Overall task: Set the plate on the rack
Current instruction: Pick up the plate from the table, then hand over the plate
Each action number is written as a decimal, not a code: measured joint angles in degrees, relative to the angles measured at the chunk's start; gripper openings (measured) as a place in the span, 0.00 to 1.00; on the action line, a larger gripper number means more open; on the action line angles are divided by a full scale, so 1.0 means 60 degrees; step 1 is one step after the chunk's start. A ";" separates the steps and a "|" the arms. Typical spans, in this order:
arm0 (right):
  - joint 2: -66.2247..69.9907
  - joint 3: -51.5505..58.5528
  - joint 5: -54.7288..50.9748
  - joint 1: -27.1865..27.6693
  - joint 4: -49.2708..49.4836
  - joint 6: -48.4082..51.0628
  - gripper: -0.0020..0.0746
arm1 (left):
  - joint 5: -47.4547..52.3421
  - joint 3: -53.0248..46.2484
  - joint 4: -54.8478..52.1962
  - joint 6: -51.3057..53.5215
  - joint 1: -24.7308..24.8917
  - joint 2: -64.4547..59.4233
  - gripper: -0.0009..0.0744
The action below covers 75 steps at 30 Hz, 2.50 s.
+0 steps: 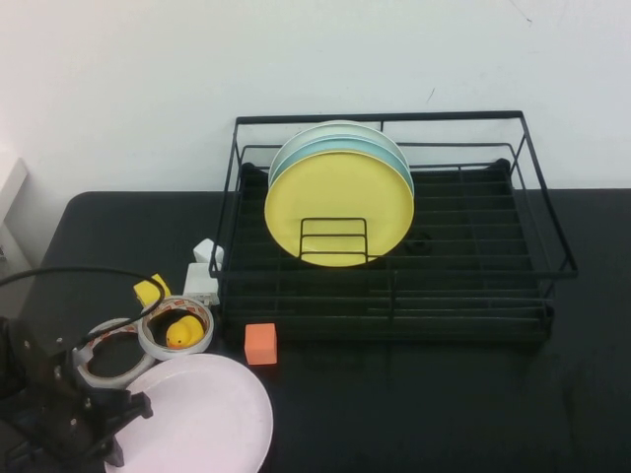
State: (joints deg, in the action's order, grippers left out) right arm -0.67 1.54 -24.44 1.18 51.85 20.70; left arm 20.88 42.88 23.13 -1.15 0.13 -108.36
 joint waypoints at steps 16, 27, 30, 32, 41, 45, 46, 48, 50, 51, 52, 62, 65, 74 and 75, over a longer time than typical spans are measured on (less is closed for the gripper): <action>0.0000 0.0000 0.0000 0.0000 0.0000 0.0000 0.02 | 0.1617 -0.0673 0.6181 0.8737 -0.0030 0.1084 0.02; 0.0025 0.0000 -0.0655 0.0000 0.0797 0.0000 0.02 | 0.2329 -0.0771 0.7245 1.0260 0.0187 0.3450 0.02; 0.0593 -0.0144 -0.1698 0.0000 0.1088 0.0041 0.03 | 0.2199 -0.0771 0.7790 1.1121 0.0643 0.4682 0.02; 0.1264 -0.0539 -0.2323 0.0000 0.1128 0.0557 0.07 | 0.1973 -0.0771 0.8051 1.1633 0.1080 0.5373 0.02; 0.4744 -0.4178 -0.4011 0.0000 0.1916 0.4361 0.62 | 0.0716 -0.0848 0.8572 1.2206 0.3657 0.7212 0.02; 0.6437 -0.5809 -0.4917 0.0000 0.2005 0.5833 0.71 | -0.0060 -0.0848 0.8828 1.2418 0.4869 0.7412 0.02; 0.6766 -0.6162 -0.5063 0.0000 0.2086 0.6115 0.72 | -0.0271 -0.0848 0.8869 1.2418 0.5168 0.7433 0.02; 0.7546 -0.6758 -0.5382 0.0000 0.2204 0.6583 0.73 | -0.0622 -0.0848 0.8903 1.2435 0.5720 0.7433 0.02; 0.8284 -0.7278 -0.5936 0.0000 0.2255 0.6971 0.73 | -0.0944 -0.0848 0.8928 1.2435 0.6179 0.7433 0.02; 0.8638 -0.7564 -0.6308 0.0000 0.2301 0.7146 0.73 | -0.1165 -0.0848 0.8952 1.2435 0.6415 0.7433 0.02; 0.8976 -0.7721 -0.6679 0.0000 0.2347 0.7287 0.73 | -0.1408 -0.0848 0.8975 1.2435 0.6634 0.7433 0.02; 1.1147 -0.8010 -0.7392 -0.0744 0.1789 0.7844 0.73 | -0.2335 -0.0825 0.9084 1.2641 0.7390 0.7433 0.02; 1.1454 -0.8010 -0.7392 -0.1106 0.1311 0.7956 0.73 | -0.2466 -0.0723 0.9084 1.2641 0.7397 0.7433 0.02; 1.1604 -0.8010 -0.6883 -0.1735 0.0048 0.8189 0.40 | -0.2737 -0.0417 0.9146 1.2664 0.7413 0.7451 0.02; 1.1604 -0.8010 -0.6692 -0.1735 0.0026 0.8189 0.31 | -0.2835 -0.0398 0.9175 1.2670 0.7420 0.7451 0.02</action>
State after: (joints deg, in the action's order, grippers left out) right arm 68.95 -46.52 -64.59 -9.23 52.01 69.84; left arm 3.87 40.49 78.18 74.88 44.65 -63.66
